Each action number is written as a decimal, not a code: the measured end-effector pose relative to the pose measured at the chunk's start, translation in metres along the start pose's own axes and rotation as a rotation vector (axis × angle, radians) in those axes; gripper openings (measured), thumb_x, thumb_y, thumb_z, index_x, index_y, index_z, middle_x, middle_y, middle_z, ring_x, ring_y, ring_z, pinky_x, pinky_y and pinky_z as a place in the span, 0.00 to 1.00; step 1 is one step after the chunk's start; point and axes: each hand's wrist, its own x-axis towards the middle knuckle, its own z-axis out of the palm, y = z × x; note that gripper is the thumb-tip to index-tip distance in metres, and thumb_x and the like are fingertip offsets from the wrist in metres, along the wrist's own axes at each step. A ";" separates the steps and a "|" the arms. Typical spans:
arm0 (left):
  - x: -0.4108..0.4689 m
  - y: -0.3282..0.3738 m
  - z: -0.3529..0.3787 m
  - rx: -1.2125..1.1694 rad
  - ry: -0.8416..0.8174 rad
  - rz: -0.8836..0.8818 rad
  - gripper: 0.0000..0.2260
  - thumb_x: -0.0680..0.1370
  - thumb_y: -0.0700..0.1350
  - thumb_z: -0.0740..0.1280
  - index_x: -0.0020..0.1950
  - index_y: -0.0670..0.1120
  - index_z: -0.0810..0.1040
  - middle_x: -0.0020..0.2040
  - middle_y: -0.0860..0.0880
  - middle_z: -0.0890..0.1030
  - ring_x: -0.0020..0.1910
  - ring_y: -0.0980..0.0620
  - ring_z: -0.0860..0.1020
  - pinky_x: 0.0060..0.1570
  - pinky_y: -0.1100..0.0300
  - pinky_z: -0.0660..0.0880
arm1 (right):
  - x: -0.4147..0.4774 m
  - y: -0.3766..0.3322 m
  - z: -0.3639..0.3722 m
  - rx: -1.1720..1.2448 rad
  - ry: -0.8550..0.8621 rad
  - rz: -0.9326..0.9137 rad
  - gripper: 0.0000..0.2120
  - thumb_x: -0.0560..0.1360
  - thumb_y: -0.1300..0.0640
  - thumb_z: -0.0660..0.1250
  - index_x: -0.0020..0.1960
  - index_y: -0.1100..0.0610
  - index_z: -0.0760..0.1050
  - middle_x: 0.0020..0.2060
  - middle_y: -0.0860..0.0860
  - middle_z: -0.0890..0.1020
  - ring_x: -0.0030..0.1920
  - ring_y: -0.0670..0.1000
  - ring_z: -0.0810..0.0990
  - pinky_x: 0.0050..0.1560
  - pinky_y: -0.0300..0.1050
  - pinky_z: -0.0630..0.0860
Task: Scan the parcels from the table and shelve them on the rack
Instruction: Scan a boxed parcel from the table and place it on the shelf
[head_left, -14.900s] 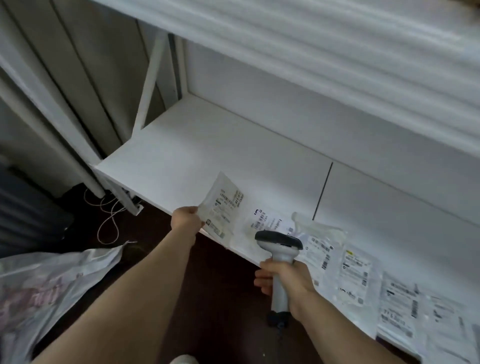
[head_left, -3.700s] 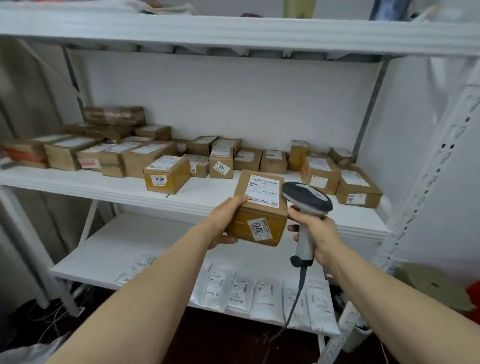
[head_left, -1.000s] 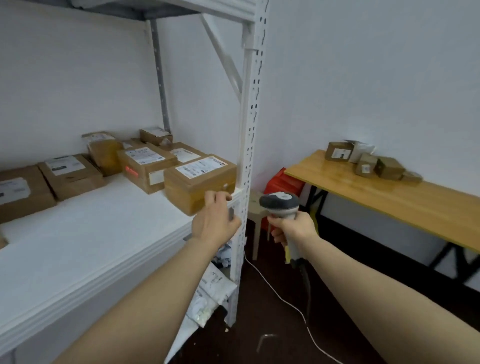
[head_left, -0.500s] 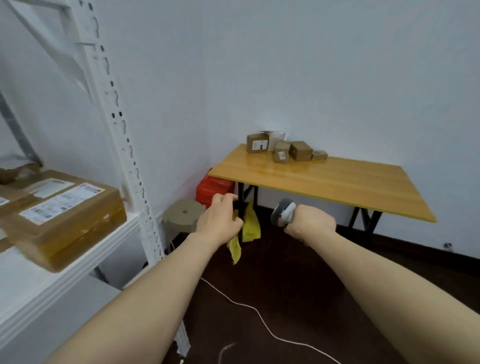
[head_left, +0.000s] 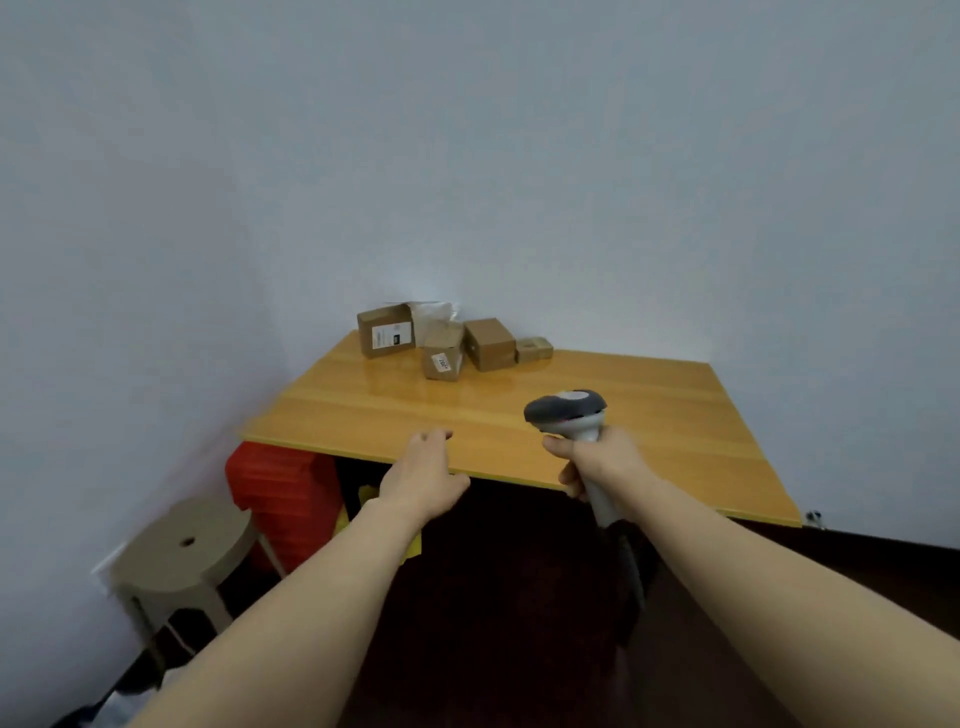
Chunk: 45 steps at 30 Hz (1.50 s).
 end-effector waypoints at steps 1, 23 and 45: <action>0.018 0.004 0.004 0.001 -0.014 -0.014 0.28 0.77 0.49 0.65 0.75 0.48 0.59 0.70 0.47 0.64 0.57 0.47 0.75 0.46 0.55 0.74 | 0.019 -0.003 -0.005 0.057 0.013 0.003 0.11 0.74 0.53 0.72 0.41 0.60 0.76 0.23 0.52 0.78 0.21 0.50 0.75 0.27 0.41 0.71; 0.555 -0.084 0.059 -0.199 0.016 -0.410 0.42 0.72 0.58 0.71 0.76 0.41 0.53 0.71 0.39 0.63 0.69 0.40 0.64 0.65 0.47 0.67 | 0.456 -0.056 0.102 0.218 -0.022 0.197 0.09 0.73 0.57 0.72 0.40 0.61 0.77 0.27 0.54 0.79 0.24 0.50 0.75 0.26 0.40 0.72; 0.544 -0.089 0.080 -1.192 -0.304 -0.550 0.10 0.74 0.40 0.65 0.55 0.43 0.79 0.46 0.46 0.86 0.44 0.49 0.84 0.43 0.58 0.80 | 0.518 -0.037 0.079 0.261 -0.220 0.221 0.08 0.71 0.59 0.74 0.42 0.63 0.79 0.27 0.54 0.81 0.25 0.50 0.78 0.28 0.42 0.75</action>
